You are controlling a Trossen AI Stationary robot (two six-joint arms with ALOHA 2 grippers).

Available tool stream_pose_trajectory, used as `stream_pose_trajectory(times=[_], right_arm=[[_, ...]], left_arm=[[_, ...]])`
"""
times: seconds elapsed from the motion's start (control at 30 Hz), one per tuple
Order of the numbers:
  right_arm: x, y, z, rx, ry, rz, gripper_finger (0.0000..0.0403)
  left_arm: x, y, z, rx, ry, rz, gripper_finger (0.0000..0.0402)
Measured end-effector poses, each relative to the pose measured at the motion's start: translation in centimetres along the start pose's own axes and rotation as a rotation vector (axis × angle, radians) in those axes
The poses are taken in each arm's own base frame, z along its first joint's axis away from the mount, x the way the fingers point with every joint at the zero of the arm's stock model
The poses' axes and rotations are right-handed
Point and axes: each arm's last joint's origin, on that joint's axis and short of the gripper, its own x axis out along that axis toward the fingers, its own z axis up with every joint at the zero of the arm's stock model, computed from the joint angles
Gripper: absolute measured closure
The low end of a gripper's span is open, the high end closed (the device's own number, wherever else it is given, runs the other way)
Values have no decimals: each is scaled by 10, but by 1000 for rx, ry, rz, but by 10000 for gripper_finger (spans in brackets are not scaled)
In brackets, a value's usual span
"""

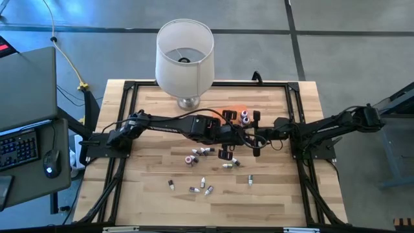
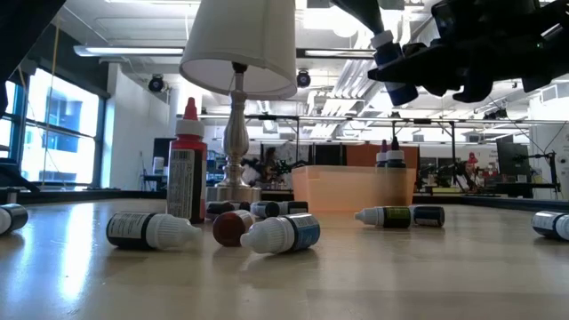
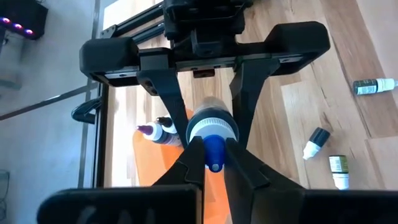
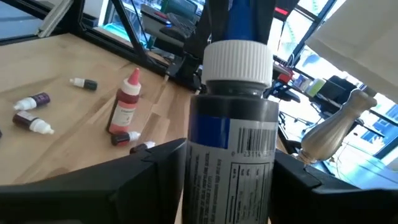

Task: Pick & Place food coloring
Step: Adjust the large blue food coloring bottle in the orange bin

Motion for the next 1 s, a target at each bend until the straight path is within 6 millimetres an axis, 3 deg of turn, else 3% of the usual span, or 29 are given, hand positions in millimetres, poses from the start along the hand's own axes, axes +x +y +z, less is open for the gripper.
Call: stream_pose_trajectory(times=[0.23, 0.7, 0.87, 1.0], right_arm=[[0, -3, 1, -2, 5, -62, 229], [-15, -13, 15, 5, -9, -203, 227], [-29, -22, 26, -16, -24, -330, 226], [-43, -28, 24, -88, 145, -527, 226]], left_arm=[[0, 1, -1, -18, 15, 34, 365], [0, 3, -19, -162, 180, 50, 371], [12, 31, -32, -288, 244, 65, 371], [28, 67, -43, -422, 239, -29, 371]])
